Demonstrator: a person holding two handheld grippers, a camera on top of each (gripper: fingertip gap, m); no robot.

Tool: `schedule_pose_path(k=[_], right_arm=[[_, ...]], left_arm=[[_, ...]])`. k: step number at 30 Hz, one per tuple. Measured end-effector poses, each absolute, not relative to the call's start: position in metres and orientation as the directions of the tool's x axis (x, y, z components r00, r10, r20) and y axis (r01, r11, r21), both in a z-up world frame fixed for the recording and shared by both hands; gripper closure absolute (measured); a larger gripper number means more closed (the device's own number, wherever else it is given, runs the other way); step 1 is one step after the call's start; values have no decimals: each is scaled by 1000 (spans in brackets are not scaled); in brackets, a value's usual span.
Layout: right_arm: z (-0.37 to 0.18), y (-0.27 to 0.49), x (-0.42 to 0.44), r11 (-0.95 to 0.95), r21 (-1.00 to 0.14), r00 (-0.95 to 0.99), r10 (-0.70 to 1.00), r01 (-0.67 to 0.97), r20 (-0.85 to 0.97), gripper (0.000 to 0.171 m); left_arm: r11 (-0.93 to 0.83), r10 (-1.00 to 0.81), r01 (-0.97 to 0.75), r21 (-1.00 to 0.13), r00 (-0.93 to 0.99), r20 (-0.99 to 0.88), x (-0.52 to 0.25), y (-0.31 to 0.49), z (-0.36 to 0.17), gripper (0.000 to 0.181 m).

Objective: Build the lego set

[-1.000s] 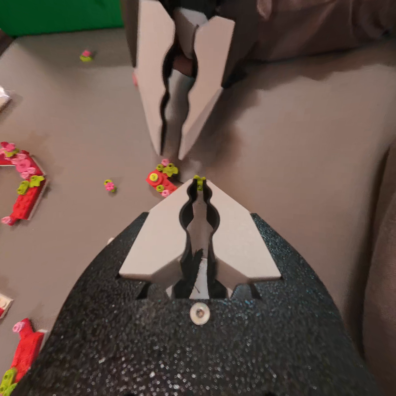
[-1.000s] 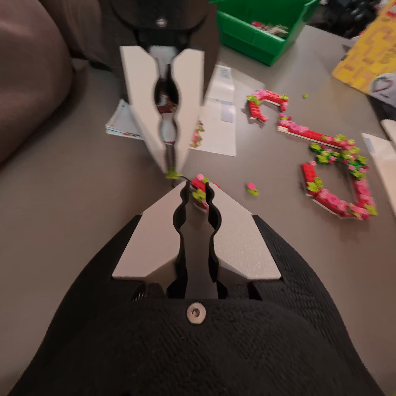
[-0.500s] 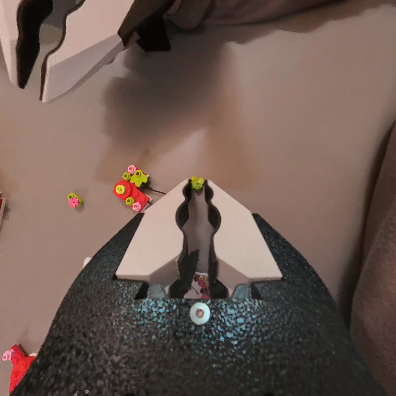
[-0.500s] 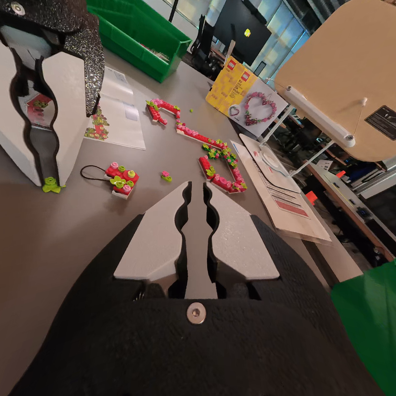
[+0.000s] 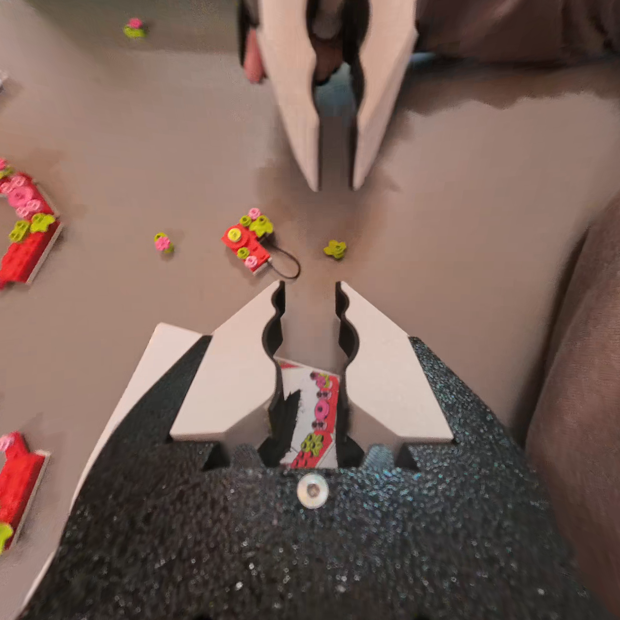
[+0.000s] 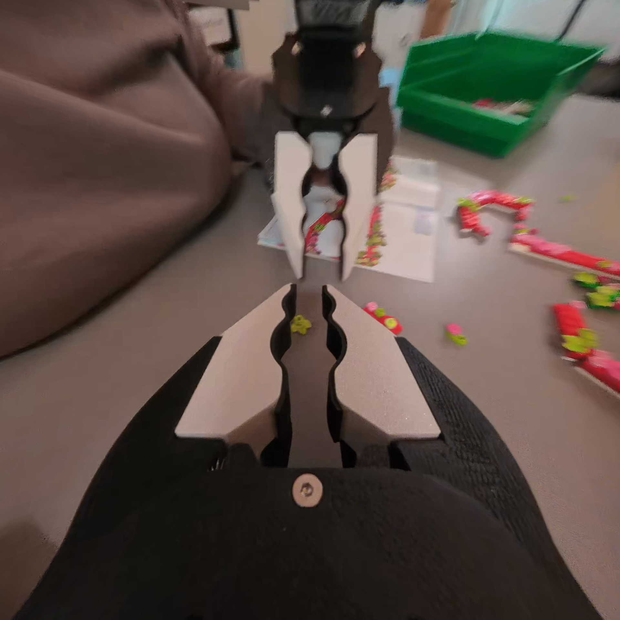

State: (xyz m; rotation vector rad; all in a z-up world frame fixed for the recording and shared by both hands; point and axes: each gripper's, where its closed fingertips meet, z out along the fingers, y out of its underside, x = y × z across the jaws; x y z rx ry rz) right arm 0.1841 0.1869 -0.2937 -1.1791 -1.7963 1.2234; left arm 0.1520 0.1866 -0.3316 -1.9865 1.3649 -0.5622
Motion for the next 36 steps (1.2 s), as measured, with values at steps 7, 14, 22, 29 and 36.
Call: schedule_pose_path(k=[7,14,22,29,36], right_arm=[[-333,173,179,241,-838,-469,883,490,-20,161],[-344,178,176,254,-796,-480,876,550,-52,164],[-344,176,176,259,-795,-495,867,549,-60,165],[-348,176,174,271,-781,-489,871,563,-50,165],[-342,180,174,272,-802,-475,880,531,-16,166]], left_arm=[[-271,-904,-621,-735,426,-27,136,191,-333,154],[-273,-901,-631,-726,432,-36,134,191,-335,153],[-275,-903,-641,-717,428,-37,134,190,-337,153],[-269,-903,-639,-721,427,-42,138,191,-336,152],[-315,-862,-608,-729,504,-48,150,211,-340,137]])
